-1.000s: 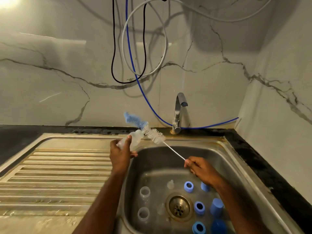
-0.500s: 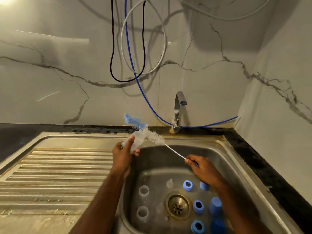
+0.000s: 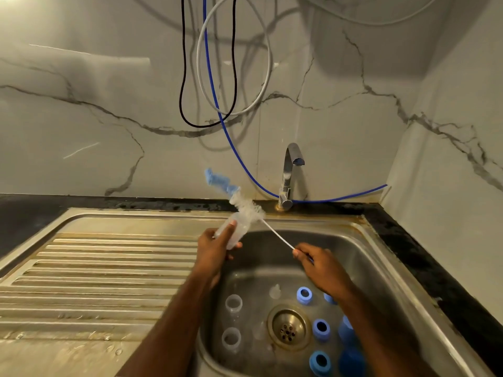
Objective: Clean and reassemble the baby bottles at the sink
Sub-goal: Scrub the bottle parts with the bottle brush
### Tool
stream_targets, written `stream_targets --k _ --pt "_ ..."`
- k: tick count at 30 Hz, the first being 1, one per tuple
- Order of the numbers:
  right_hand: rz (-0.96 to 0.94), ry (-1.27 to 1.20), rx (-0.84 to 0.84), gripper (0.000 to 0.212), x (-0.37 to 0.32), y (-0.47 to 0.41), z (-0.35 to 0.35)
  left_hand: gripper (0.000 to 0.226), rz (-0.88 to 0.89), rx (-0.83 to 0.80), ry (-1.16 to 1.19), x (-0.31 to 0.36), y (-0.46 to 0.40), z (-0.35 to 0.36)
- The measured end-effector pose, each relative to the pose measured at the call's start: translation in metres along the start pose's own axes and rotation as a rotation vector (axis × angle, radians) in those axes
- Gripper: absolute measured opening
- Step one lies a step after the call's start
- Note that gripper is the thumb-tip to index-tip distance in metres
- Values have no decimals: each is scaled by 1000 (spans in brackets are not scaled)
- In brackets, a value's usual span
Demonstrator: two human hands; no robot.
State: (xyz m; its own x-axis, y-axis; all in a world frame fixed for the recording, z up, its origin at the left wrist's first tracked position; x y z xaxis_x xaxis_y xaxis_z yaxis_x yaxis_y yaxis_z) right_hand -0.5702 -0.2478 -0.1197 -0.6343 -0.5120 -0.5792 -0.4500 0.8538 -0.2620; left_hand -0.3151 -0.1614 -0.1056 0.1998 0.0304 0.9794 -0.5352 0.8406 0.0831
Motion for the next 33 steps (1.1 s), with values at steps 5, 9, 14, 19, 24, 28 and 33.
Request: stream_targets --k 5,9,14,19,24,28,33 --pt "-1 -39 -75 18 0 -3 -6 58 9 5 114 4 13 -16" --pt "5 -59 -194 13 7 4 -6 57 -7 40 151 -3 21 -32" --pt "-61 13 -36 20 -22 1 4 55 185 18 -149 -1 22 -12" --pt "22 -80 -135 18 3 5 -12 57 589 243 -669 23 8 -32" --pt "-17 29 -105 24 -22 2 8 54 801 141 -887 20 13 -2" --pt "16 22 -125 22 -15 0 -7 54 856 224 -906 28 10 -15" --pt "50 125 -229 21 -6 11 -10 54 827 202 -884 27 9 -17"
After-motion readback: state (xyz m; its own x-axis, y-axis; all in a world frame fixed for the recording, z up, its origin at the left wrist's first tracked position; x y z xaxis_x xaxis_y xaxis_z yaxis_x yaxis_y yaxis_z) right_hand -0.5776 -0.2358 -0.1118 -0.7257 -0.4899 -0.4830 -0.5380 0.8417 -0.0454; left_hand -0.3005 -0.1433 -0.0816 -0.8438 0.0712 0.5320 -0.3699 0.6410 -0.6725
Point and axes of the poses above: each hand's wrist, its own y-axis away from the middle knuckle, its own z-axis out of the palm, x = y × z, the point moved 5 cm from there along -y, towards the middle knuckle, and after that the axes turned 1 degree about -x, right-handed, at the moved point
